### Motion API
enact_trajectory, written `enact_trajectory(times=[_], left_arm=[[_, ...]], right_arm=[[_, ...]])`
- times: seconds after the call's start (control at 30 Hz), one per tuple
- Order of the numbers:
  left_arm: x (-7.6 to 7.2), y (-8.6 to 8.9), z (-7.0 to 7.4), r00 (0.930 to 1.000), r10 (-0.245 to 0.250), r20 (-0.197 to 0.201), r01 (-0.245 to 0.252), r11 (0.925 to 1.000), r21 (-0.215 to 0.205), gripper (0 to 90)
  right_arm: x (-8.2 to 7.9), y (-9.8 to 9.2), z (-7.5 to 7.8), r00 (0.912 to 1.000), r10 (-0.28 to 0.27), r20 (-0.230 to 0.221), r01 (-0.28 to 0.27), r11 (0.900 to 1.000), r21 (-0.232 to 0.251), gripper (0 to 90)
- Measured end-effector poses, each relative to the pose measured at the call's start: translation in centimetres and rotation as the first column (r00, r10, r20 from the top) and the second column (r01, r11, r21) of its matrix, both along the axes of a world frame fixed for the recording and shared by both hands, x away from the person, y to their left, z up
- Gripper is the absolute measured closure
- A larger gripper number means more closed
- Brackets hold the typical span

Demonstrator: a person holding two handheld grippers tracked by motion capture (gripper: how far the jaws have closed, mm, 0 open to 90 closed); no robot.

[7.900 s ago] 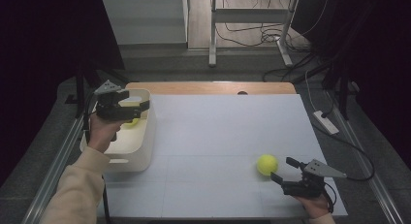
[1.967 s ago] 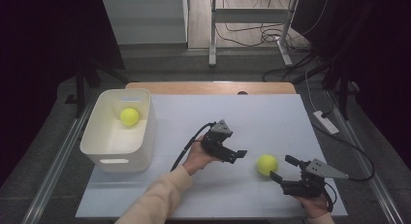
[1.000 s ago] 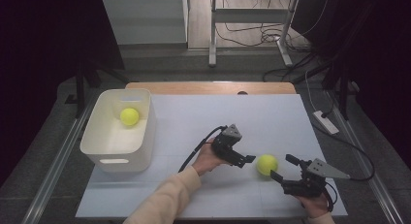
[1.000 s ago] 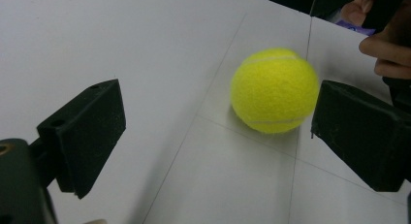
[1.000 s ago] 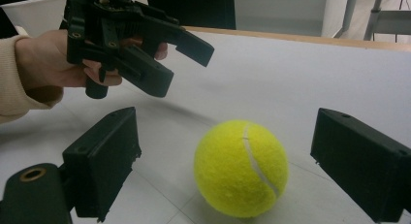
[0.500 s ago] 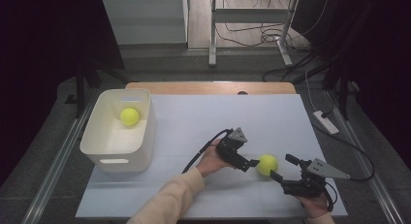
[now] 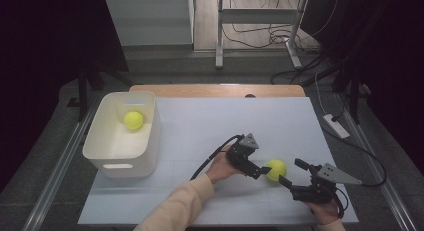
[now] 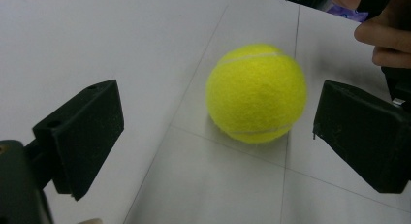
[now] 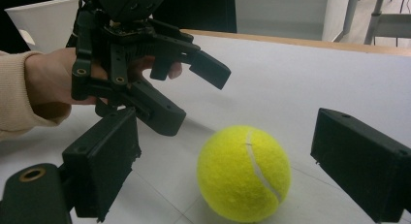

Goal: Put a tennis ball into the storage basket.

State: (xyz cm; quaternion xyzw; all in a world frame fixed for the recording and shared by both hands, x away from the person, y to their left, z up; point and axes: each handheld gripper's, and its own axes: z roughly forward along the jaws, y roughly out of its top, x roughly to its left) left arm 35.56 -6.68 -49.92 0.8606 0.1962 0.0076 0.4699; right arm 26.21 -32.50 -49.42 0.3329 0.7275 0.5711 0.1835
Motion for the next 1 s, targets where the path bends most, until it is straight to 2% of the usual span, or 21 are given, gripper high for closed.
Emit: enact_trajectory(times=[0.37,1.0], left_arm=[[-0.1,-0.9,-0.2,0.9997,-0.023,0.004,0.023,0.9997,0.006,4.7],[-0.3,-2.8,-1.2,0.9979,-0.061,-0.022,0.062,0.9979,0.021,4.3]], right_arm=[[-0.1,0.0,0.1,1.0000,-0.001,0.001,0.001,1.000,0.003,9.9],[0.0,0.1,0.1,1.0000,0.000,0.003,0.000,1.000,0.007,9.9]])
